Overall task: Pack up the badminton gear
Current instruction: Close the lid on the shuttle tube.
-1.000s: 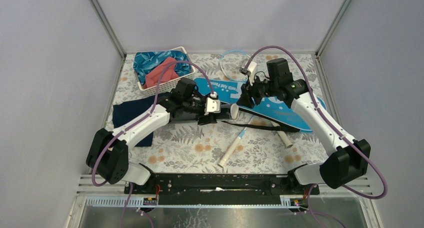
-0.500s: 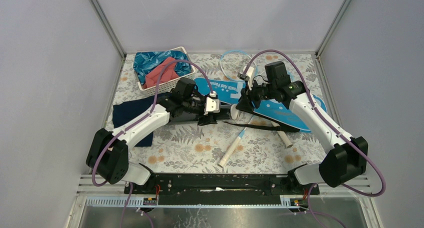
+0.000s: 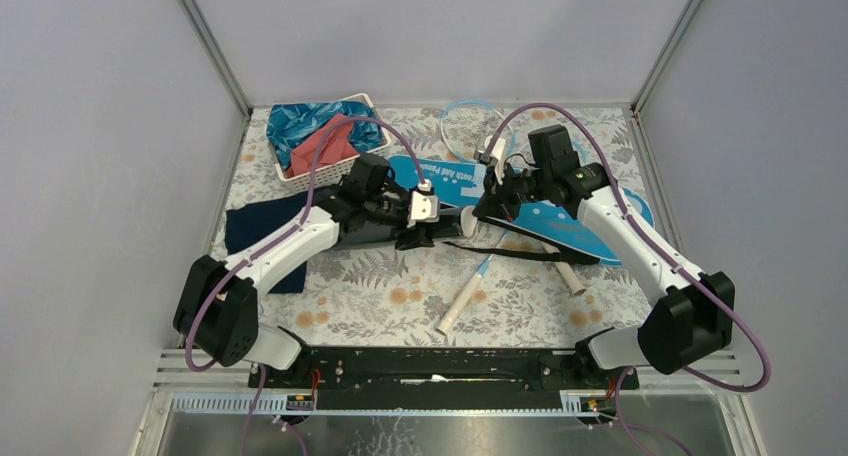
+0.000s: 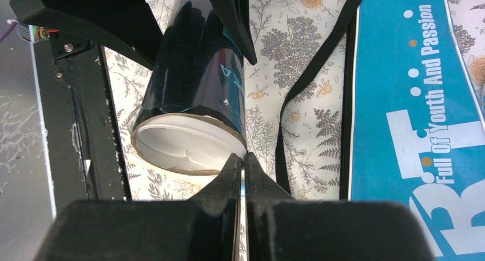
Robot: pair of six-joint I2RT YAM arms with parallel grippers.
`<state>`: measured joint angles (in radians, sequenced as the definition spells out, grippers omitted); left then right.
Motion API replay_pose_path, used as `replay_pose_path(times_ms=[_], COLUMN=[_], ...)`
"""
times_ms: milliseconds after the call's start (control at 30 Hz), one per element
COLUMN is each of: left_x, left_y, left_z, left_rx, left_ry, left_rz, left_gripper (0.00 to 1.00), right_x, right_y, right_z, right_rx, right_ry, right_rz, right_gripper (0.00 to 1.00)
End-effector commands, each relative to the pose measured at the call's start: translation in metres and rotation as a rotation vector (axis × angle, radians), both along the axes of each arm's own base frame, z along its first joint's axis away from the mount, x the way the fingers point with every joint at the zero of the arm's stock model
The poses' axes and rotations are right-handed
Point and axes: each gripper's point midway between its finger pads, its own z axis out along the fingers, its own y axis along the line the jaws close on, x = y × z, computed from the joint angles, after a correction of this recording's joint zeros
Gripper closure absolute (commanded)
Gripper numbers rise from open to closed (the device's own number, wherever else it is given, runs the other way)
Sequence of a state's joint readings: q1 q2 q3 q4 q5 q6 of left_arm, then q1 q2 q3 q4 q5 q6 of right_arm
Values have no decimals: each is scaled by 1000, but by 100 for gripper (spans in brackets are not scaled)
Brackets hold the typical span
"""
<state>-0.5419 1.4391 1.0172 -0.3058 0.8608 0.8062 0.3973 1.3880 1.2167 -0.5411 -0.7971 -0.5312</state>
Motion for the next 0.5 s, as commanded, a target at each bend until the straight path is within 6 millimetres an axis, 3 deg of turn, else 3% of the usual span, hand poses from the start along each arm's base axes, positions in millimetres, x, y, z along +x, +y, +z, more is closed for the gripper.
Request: replay_pose_path(times_ms=[0, 300, 467], left_x=[12, 17, 20], left_y=[0, 10, 13], left_z=[6, -3, -2], left_rx=[0, 64, 82], left_ry=[-62, -157, -220], left_rz=[3, -19, -36], left_gripper=[100, 100, 100], right_x=[10, 8, -3], right_y=[-8, -19, -22], right_z=[14, 21, 21], right_rx=[-26, -72, -89], right_ry=[-89, -75, -51], right_rz=[-34, -44, 10], right_gripper=[100, 100, 100])
